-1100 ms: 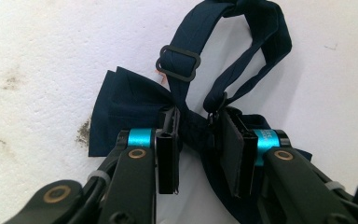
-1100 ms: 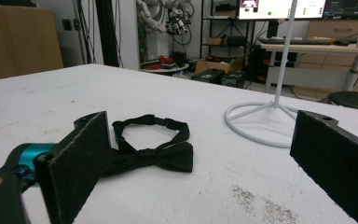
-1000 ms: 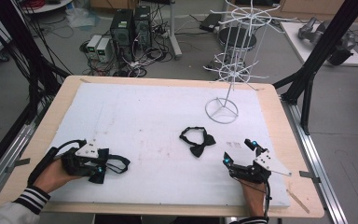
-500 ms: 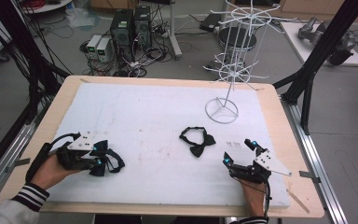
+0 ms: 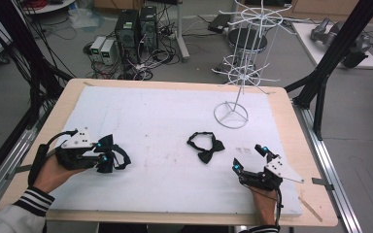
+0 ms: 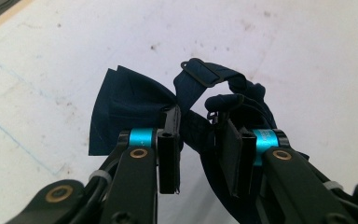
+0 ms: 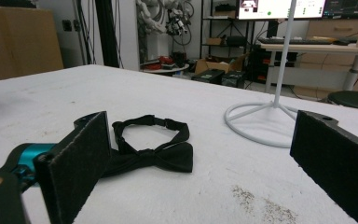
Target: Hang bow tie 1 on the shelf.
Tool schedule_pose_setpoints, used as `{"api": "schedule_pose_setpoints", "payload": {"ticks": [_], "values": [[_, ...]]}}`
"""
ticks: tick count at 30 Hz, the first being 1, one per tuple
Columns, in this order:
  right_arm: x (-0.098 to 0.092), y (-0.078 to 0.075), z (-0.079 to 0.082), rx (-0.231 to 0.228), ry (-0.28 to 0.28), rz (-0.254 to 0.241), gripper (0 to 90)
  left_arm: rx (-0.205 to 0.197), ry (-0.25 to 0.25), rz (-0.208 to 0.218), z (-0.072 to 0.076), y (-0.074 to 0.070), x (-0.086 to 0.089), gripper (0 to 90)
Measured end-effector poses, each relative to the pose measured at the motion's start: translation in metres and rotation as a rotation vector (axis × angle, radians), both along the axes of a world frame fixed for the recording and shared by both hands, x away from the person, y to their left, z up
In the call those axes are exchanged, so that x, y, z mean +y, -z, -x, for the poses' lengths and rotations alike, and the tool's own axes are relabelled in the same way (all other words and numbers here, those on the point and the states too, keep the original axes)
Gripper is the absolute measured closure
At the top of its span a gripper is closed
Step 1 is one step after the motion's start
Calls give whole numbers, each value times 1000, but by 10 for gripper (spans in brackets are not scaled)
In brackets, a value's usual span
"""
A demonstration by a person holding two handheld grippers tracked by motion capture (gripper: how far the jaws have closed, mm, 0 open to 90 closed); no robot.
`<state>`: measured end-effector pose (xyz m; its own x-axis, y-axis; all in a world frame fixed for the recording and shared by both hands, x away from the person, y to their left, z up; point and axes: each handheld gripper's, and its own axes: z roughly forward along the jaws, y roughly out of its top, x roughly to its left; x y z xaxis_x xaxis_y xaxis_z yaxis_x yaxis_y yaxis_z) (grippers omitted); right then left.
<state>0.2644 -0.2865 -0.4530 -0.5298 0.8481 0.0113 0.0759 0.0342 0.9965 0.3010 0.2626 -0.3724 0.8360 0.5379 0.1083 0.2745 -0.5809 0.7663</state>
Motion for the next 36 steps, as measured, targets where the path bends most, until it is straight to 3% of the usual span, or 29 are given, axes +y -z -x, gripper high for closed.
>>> {"api": "schedule_pose_setpoints", "payload": {"ticks": [14,24,26,34,36], "values": [[-1,0,0,6,3,-9,45,-68,0,109,-9,-12,-21,703],[0,-1,-1,22,3,-13,44,-77,17,183,-14,-15,-30,703],[-1,-2,-2,7,7,1,44,-82,21,193,-15,-17,-32,703],[1,-14,1,-24,-6,-35,44,-86,40,251,-20,-23,-39,702],[2,-18,1,-29,-13,-32,44,-86,46,246,-22,-24,-42,702]]}}
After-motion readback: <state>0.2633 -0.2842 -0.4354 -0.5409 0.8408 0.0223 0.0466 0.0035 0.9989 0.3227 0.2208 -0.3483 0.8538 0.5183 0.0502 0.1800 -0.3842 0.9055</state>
